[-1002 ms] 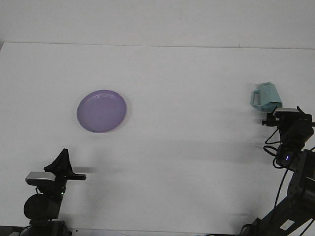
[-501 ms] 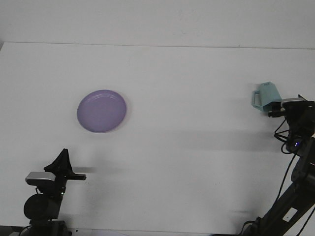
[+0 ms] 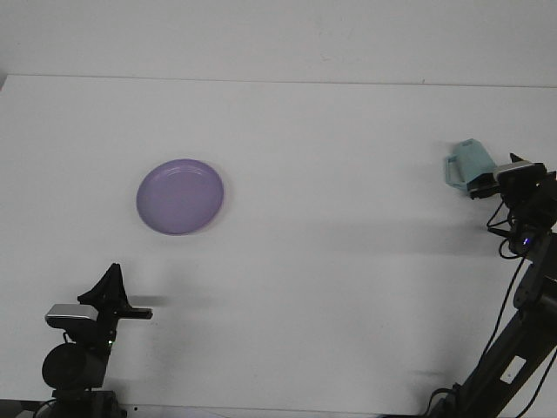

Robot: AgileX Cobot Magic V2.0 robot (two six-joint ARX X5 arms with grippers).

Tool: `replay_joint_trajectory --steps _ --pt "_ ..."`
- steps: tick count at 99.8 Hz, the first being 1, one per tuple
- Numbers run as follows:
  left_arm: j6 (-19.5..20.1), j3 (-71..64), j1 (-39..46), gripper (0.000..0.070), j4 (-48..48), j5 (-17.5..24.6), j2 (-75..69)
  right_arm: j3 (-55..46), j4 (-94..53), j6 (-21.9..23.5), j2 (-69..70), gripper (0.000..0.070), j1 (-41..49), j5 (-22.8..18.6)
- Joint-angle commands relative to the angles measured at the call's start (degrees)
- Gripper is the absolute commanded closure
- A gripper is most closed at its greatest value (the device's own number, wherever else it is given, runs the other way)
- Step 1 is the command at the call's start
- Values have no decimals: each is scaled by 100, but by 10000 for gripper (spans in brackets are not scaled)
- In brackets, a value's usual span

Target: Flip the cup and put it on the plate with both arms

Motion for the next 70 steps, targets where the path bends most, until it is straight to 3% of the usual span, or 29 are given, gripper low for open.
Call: replay_joint_trajectory --steps 1,26,43,70 --pt "-17 -101 0 685 -9 7 -2 168 33 -39 173 356 -31 -39" --pt "-33 -101 0 685 -76 7 -2 400 -299 -214 173 697 -24 -372" --pt "-35 -101 0 685 -59 7 -2 485 -564 -79 173 698 15 -369" --pt "-33 -101 0 686 -55 7 -2 485 -562 511 157 698 26 -380"
